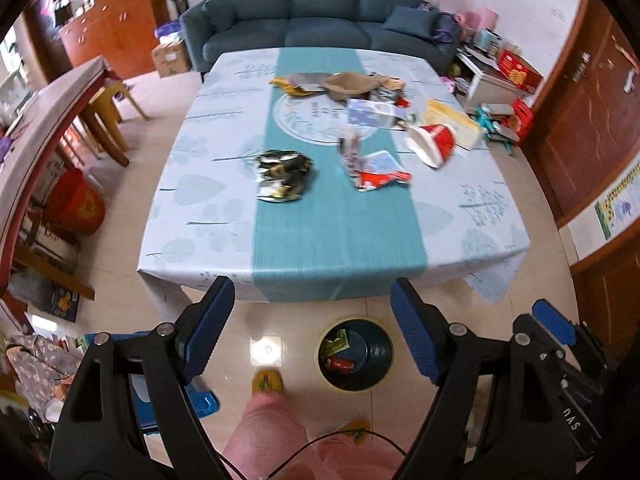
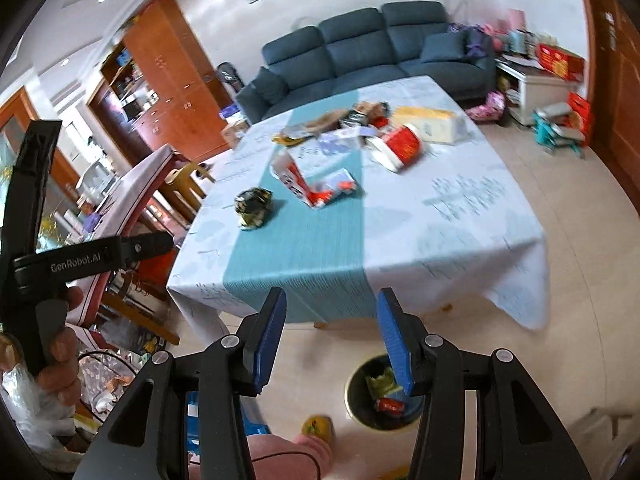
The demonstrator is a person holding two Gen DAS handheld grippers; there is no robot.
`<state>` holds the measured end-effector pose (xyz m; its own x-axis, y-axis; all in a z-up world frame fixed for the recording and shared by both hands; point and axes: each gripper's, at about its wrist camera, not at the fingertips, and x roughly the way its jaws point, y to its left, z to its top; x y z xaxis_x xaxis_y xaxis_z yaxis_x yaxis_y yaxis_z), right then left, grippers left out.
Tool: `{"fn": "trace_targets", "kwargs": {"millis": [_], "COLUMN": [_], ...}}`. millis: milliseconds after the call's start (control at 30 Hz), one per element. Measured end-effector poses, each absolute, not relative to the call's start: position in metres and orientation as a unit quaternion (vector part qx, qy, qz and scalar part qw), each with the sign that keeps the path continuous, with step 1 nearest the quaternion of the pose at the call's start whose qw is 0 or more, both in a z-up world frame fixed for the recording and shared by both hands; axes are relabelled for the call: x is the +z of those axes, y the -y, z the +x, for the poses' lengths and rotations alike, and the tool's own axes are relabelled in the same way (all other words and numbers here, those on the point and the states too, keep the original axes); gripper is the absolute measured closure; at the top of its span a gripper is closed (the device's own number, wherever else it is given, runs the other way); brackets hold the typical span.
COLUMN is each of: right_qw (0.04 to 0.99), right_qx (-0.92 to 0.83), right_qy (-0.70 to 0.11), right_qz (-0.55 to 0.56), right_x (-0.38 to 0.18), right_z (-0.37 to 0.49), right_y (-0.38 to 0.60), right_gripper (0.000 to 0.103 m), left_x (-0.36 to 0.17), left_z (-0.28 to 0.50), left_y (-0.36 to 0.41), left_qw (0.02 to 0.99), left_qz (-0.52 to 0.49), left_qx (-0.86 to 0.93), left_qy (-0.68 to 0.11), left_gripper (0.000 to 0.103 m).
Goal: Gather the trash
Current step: 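Grasp the black-gold wrapper with the left tool while the right tool grasps the paper packaging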
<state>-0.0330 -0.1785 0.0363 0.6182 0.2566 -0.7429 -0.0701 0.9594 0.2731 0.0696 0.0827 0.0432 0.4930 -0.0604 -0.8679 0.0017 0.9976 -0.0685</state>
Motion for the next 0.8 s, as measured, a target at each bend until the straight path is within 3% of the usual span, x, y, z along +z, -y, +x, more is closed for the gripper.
{"fn": "trace_targets", "kwargs": {"millis": [233,333,800], "right_qw": [0.895,0.896,0.88], "right_qx": [0.095,0.077,-0.028], "right_qy": [-0.429,-0.433,-0.475], "right_qz": [0.074,0.057,-0.004], "right_x": [0.026,0.011,-0.097], "right_z": [0.053,0.099,0.271], "right_y": [0.129,0.104,0.03], "right_gripper": [0.05,0.037,0.039], "left_x": [0.008,-0.013,-0.102], "left_z": [0.144,0.187,0.326], "left_y": [-0.134,-0.144,-0.159], "left_qw": [0.836,0.819,0.736], "left_qz": [-0.055,-0.04,-0.008], "left_qx": [-0.027,-0.053,-0.155], "left_qy": [-0.545,-0.569,-0.659], "left_gripper": [0.024,0.021,0.021]}}
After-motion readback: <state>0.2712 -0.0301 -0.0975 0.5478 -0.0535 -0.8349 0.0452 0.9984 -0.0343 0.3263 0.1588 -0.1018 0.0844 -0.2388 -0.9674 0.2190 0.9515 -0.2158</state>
